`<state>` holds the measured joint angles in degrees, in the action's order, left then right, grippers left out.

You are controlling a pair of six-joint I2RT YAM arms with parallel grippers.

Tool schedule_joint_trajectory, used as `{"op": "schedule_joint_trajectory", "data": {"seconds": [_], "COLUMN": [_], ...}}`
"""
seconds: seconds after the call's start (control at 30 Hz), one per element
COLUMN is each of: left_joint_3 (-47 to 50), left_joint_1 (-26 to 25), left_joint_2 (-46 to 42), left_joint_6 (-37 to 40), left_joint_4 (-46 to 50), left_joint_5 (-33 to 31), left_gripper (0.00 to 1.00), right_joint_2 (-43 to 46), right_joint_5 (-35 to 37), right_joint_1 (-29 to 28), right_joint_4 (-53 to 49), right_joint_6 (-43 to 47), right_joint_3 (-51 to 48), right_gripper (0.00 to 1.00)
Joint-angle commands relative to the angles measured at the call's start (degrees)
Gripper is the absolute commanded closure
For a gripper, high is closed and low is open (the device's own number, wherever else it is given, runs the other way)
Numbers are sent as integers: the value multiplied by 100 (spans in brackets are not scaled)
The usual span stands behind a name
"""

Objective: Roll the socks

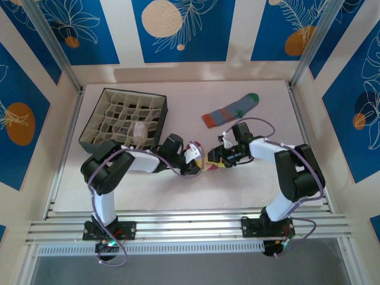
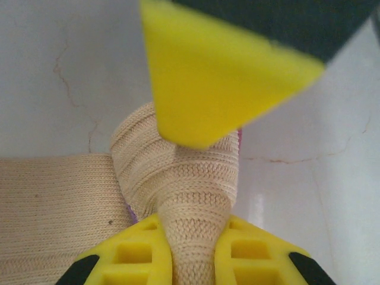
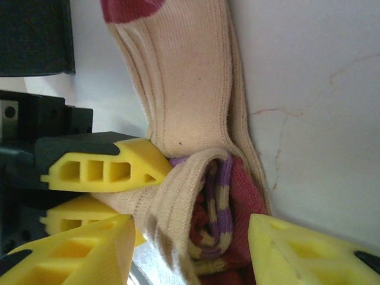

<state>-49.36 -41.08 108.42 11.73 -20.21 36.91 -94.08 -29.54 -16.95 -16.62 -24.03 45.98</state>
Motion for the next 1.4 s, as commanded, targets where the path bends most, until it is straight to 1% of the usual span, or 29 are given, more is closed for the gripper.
{"op": "schedule_joint_trajectory", "data": {"seconds": [0.0, 0.13, 0.2, 0.3, 0.37, 0.43, 0.57, 0.7, 0.8, 0.93, 1.03, 1.13, 1.27, 1.37], "left_joint_3": [-28, -66, -91, -78, -60, -28, 54, 40, 39, 169, 439, 619, 614, 653], "left_joint_1": [125, 179, 181, 180, 179, 171, 147, 144, 140, 131, 4, -405, -948, -1119], "left_joint_2": [393, 493, 522, 461, 315, 122, -349, -830, -1268, -1803, -2139, -2301, -2142, -1922], "left_joint_6": [-536, -672, -672, -657, -573, -468, -181, 223, 582, 1039, 1337, 1802, 2373, 2363], "left_joint_4": [799, 762, 835, 922, 1037, 1118, 1180, 1397, 1532, 1439, 1057, 836, 817, 664], "left_joint_5": [432, 468, 413, 275, 90, -83, -321, -575, -778, -1059, -1577, -2394, -3407, -3696], "left_gripper": [100, 100, 100, 91, 82, 74, 68, 63, 60, 57, 57, 56, 55, 58], "right_joint_2": [-217, -551, -727, -880, -919, -910, -920, -1002, -1024, -1081, -1126, -1166, -1213, -1251], "right_joint_5": [-302, -141, -176, -196, -80, 19, 213, 511, 606, 667, 697, 760, 809, 865], "right_joint_1": [-18, -26, -28, -79, -140, -183, -266, -366, -453, -545, -616, -676, -747, -768], "right_joint_4": [50, -92, -134, -197, -315, -383, -580, -861, -984, -1119, -1211, -1309, -1429, -1501], "right_joint_6": [155, 134, 87, 63, 79, 88, 146, 180, 166, 158, 141, 108, 65, 16], "right_joint_3": [200, 351, 424, 494, 542, 553, 628, 772, 847, 971, 1066, 1162, 1276, 1324], "right_gripper": [49, 58, 63, 74, 82, 87, 93, 96, 97, 97, 97, 97, 97, 97]}}
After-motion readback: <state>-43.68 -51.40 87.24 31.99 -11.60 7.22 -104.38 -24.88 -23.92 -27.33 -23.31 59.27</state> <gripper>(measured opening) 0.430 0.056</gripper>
